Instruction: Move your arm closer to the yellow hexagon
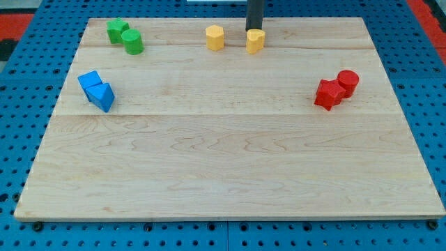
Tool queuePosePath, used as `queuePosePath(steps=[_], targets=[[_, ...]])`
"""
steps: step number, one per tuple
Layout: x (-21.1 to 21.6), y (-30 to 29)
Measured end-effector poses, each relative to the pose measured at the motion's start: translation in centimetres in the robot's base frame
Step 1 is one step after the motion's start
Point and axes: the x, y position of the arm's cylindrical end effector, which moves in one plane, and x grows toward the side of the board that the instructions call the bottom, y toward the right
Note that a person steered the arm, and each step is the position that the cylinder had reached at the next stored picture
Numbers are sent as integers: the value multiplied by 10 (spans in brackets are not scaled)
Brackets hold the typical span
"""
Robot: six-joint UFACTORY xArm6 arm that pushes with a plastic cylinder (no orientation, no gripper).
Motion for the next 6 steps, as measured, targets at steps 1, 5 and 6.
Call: queuePosePath(steps=[1, 5, 6], targets=[[-17, -9], [-23, -98], [-15, -98]])
